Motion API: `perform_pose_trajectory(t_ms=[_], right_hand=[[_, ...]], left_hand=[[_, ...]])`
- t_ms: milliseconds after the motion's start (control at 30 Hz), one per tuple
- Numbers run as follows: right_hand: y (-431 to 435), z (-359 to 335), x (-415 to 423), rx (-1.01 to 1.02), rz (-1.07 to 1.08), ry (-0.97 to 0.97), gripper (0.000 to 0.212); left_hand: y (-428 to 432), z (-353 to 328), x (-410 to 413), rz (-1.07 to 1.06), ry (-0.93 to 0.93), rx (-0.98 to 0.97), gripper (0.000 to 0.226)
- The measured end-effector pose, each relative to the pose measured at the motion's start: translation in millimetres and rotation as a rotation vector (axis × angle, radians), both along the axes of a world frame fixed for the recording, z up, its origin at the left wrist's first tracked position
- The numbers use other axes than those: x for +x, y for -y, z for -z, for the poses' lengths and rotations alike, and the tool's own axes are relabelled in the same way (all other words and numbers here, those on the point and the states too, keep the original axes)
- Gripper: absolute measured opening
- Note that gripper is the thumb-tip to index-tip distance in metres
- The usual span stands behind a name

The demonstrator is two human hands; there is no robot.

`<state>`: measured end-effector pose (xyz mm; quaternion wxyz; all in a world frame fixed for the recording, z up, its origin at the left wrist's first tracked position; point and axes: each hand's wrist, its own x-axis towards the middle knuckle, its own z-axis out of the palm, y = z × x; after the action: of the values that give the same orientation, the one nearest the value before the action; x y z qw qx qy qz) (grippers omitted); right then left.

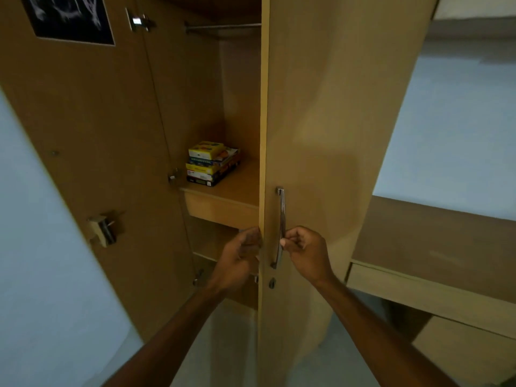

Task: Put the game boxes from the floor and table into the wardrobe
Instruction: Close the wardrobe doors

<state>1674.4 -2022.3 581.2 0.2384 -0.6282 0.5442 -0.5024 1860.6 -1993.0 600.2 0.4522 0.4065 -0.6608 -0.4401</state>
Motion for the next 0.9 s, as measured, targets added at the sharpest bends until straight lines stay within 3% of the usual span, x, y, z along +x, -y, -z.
perform_pose_trajectory(t_ms=[267, 500, 900], right_hand=[[106.4, 6.2, 54.4, -0.035, 0.068, -0.068, 0.013], [179.6, 7.6, 77.0, -0.067, 0.183, -0.094, 0.011], [286.6, 8.5, 75.0, -0.087, 0.237, -0.144, 0.011]], left_hand=[[130.7, 3.7, 44.8, -0.007, -0.131, 0.119, 0.043], [222.2, -1.9, 60.8, 0.071, -0.049, 0.178, 0.057], [341.6, 6.0, 42.1, 0.052, -0.078, 0.174, 0.053]])
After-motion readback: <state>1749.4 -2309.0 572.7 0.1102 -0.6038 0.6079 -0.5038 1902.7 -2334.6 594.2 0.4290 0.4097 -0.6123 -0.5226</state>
